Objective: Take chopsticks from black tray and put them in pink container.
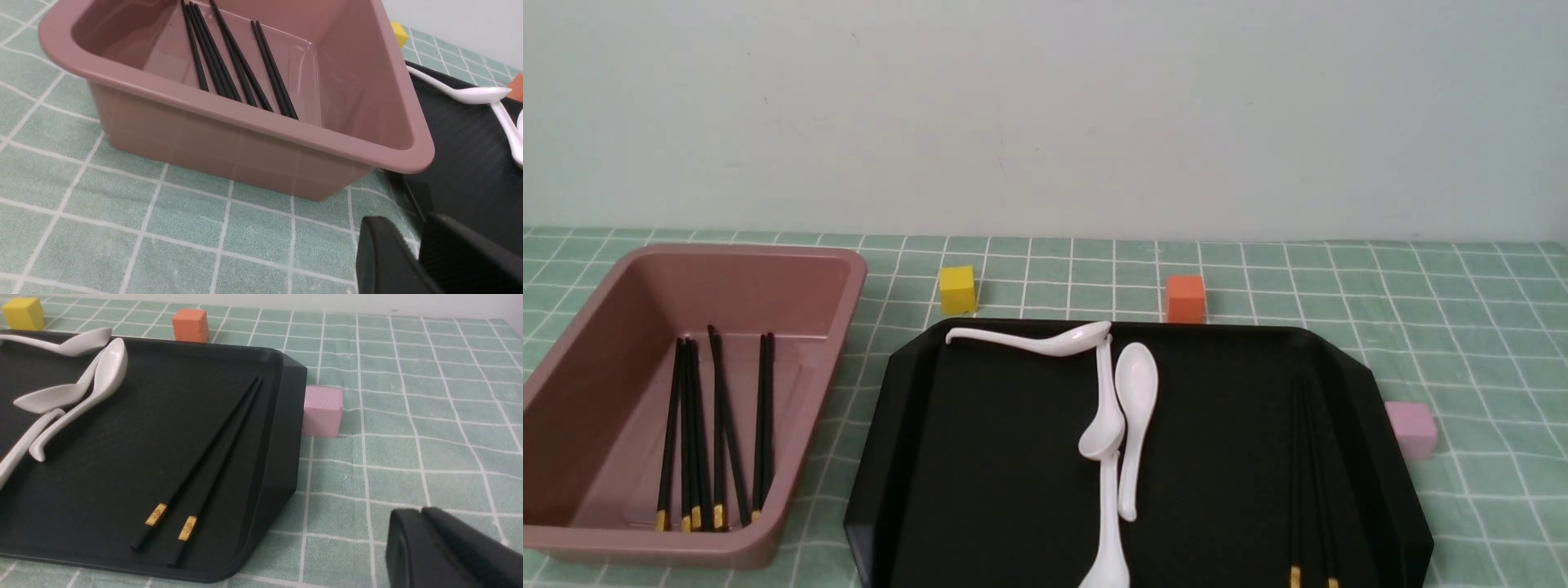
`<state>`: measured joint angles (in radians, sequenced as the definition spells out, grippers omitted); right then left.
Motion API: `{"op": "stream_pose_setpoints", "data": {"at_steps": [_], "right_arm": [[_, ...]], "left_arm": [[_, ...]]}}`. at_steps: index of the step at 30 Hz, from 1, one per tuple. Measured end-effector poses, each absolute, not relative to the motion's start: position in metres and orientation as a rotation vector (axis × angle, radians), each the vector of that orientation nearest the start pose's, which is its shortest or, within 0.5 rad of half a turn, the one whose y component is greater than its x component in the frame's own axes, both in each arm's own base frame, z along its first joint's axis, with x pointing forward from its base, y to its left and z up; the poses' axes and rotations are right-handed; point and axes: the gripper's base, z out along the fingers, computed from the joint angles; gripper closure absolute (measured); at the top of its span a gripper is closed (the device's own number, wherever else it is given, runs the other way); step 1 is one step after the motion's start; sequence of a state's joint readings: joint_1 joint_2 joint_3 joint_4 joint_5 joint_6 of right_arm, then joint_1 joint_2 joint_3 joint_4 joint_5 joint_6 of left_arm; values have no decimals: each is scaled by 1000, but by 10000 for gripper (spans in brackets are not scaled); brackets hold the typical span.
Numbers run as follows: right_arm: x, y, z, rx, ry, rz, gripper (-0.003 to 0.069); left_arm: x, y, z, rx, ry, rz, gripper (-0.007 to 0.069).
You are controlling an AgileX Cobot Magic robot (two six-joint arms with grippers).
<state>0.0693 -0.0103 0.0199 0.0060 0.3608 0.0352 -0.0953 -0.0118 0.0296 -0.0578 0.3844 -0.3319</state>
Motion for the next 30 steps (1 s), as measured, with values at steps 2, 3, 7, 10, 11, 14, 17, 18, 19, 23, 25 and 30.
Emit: {"op": "stream_pose_setpoints", "data": {"at_steps": [2, 3, 7, 10, 11, 14, 17, 18, 19, 23, 25, 30], "right_arm": [[53, 4, 175, -28, 1855, 79, 606], [53, 4, 175, -28, 1855, 79, 604], [53, 4, 175, -28, 1854, 79, 599], [53, 4, 175, -28, 1854, 79, 594], [53, 4, 175, -28, 1854, 79, 593], [53, 4, 175, -28, 1856, 79, 589], [53, 4, 175, -27, 1856, 79, 583], [53, 4, 175, -27, 1856, 81, 580], [53, 4, 175, -27, 1856, 81, 579], [53, 4, 175, -27, 1856, 81, 573], [53, 4, 175, -27, 1856, 81, 573], [53, 4, 175, -27, 1856, 80, 566]], "left_arm": [[52, -7, 169, -260, 1882, -349, 461], [52, -7, 169, -260, 1882, -349, 461], [52, -7, 169, -260, 1882, -349, 459], [52, -7, 169, -260, 1882, -349, 459], [52, -7, 169, -260, 1882, -349, 459], [52, -7, 169, -260, 1882, -349, 459], [52, -7, 169, -260, 1882, -349, 459], [52, -7, 169, -260, 1882, -349, 459], [52, -7, 169, -260, 1882, -349, 459], [52, -7, 169, -260, 1882, -349, 453], [52, -7, 169, -260, 1882, -349, 449], [52, -7, 169, -260, 1882, -349, 445]]}}
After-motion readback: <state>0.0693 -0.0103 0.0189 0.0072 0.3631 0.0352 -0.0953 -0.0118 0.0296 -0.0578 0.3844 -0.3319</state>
